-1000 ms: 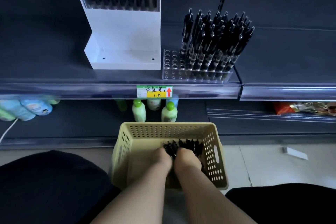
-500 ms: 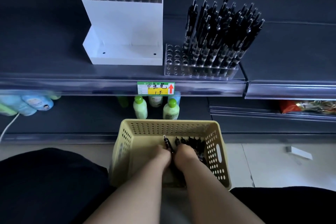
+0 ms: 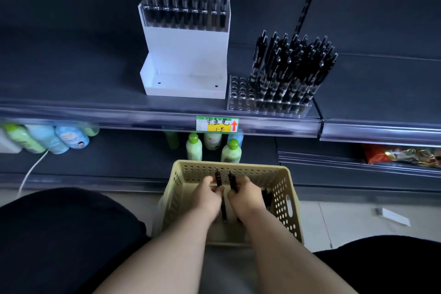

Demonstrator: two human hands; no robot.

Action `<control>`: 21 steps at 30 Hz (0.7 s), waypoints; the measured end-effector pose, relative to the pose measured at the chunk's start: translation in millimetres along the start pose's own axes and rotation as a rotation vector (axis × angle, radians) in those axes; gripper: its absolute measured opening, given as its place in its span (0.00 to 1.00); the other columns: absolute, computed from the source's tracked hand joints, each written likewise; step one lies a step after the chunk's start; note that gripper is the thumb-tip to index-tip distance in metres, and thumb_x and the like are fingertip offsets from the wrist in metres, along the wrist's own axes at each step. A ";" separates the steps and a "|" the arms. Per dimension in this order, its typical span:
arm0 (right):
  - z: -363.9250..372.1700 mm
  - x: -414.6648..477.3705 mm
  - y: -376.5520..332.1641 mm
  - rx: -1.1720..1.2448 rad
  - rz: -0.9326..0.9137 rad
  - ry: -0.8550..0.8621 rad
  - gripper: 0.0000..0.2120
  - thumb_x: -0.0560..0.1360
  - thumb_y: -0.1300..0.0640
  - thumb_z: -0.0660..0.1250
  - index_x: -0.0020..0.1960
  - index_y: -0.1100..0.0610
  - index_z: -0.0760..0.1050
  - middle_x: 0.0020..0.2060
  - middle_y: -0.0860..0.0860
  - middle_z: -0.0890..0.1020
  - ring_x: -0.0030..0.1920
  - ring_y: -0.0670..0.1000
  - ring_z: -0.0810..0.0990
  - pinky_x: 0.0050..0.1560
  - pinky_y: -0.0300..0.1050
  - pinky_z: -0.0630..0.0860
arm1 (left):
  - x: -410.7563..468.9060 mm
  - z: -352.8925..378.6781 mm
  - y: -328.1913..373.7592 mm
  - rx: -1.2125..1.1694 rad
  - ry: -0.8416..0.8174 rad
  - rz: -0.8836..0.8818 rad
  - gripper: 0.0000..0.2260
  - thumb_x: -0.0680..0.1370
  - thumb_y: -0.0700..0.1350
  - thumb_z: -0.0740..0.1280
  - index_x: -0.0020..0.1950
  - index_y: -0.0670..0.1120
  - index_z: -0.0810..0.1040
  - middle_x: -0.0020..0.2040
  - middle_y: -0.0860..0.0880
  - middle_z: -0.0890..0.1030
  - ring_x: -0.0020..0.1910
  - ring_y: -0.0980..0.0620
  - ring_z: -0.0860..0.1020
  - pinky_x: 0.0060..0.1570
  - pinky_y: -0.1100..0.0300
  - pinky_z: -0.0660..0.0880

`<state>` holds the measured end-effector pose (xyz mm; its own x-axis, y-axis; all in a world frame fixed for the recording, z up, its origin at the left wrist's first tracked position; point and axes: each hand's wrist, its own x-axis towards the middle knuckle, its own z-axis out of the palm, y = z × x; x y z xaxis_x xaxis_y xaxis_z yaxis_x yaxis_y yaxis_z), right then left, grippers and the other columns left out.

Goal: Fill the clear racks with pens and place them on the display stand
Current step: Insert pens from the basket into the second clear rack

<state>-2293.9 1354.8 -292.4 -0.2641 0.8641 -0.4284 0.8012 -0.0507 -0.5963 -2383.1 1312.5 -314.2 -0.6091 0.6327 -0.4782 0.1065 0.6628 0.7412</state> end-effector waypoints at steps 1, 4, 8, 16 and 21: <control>-5.0 -3.1 -4.8 0.014 -0.031 0.028 0.12 0.73 0.55 0.63 0.55 0.56 0.71 0.50 0.55 0.81 0.52 0.57 0.79 0.48 0.42 0.73 | -4.0 -6.3 4.8 0.006 0.030 0.029 0.14 0.76 0.43 0.67 0.62 0.45 0.74 0.56 0.46 0.81 0.55 0.47 0.78 0.53 0.60 0.71; -22.2 -11.3 -21.0 0.054 -0.133 0.125 0.07 0.74 0.56 0.64 0.50 0.55 0.70 0.45 0.53 0.81 0.46 0.54 0.79 0.39 0.38 0.68 | -17.7 -22.9 24.1 -0.032 0.087 0.138 0.08 0.73 0.41 0.70 0.51 0.43 0.78 0.49 0.46 0.83 0.48 0.49 0.79 0.46 0.62 0.70; -55.1 -23.2 -52.9 0.156 -0.288 0.254 0.11 0.73 0.59 0.64 0.54 0.53 0.68 0.40 0.46 0.77 0.42 0.50 0.78 0.36 0.38 0.67 | -36.7 -52.4 65.7 0.025 0.163 0.348 0.07 0.71 0.46 0.73 0.44 0.47 0.78 0.40 0.52 0.81 0.40 0.53 0.76 0.34 0.69 0.66; -146.5 -36.5 -118.4 0.157 -0.614 0.495 0.10 0.76 0.53 0.63 0.56 0.54 0.69 0.31 0.43 0.75 0.30 0.40 0.74 0.29 0.28 0.69 | -56.7 -114.7 162.6 -0.015 0.247 0.720 0.13 0.69 0.48 0.75 0.38 0.60 0.71 0.32 0.62 0.75 0.33 0.66 0.74 0.32 0.74 0.67; -206.1 -35.0 -157.2 0.181 -0.695 0.606 0.09 0.73 0.55 0.68 0.47 0.48 0.67 0.32 0.40 0.74 0.32 0.36 0.75 0.32 0.22 0.67 | -52.3 -139.7 213.0 -0.086 0.268 0.798 0.09 0.69 0.50 0.75 0.39 0.56 0.74 0.38 0.58 0.80 0.37 0.62 0.79 0.38 0.69 0.74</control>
<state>-2300.0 1435.7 -43.7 -0.2863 0.8408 0.4594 0.4594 0.5413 -0.7043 -2438.4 1364.6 -65.5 -0.5438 0.7743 0.3236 0.5301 0.0180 0.8478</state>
